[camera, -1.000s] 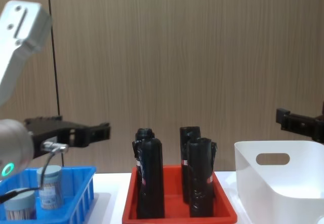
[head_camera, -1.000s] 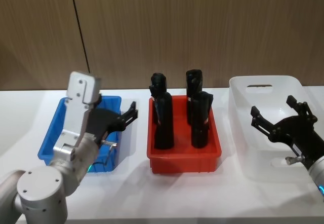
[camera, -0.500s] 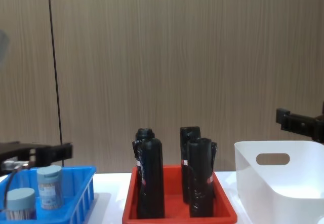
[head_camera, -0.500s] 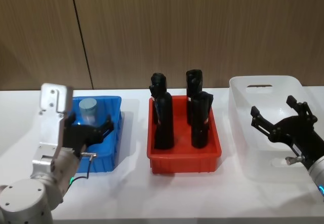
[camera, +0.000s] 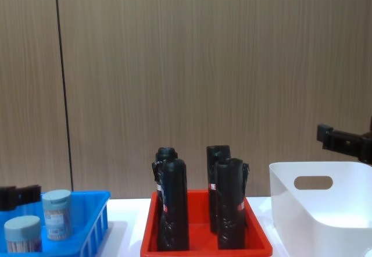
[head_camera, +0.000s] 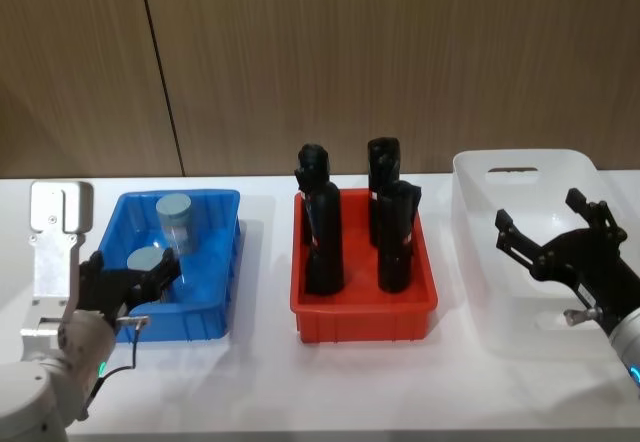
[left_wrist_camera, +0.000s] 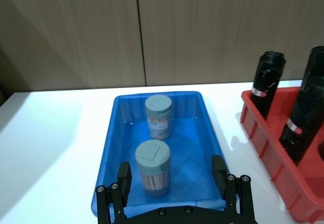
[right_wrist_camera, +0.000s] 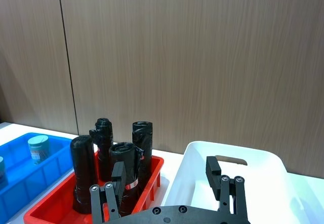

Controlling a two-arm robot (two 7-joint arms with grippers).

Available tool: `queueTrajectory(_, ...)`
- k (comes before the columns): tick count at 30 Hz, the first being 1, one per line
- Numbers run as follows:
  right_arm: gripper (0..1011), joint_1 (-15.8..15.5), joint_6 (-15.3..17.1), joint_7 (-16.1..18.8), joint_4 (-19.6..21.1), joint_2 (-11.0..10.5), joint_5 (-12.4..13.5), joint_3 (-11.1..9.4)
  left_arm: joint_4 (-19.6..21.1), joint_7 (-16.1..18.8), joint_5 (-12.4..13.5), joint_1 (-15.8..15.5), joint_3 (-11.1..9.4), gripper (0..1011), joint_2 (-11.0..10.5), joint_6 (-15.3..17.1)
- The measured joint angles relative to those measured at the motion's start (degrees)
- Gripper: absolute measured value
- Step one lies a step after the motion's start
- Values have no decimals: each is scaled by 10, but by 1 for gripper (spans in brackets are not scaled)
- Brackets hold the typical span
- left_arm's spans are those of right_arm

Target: Pick the cotton swabs from the blue box and place them into the white box.

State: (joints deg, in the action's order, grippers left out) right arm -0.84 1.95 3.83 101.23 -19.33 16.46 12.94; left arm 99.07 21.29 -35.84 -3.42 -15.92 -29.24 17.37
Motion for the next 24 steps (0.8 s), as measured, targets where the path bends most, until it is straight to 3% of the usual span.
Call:
queueTrajectory(11, 1001, 0, 0, 0, 0, 0, 0, 0, -35, -15, -13, -24, 15, 1003, -1, 35)
queueTrajectory(24, 1002, 0, 0, 0, 0, 0, 0, 0, -99, -75, 12, -77, 16, 1003, 17, 82)
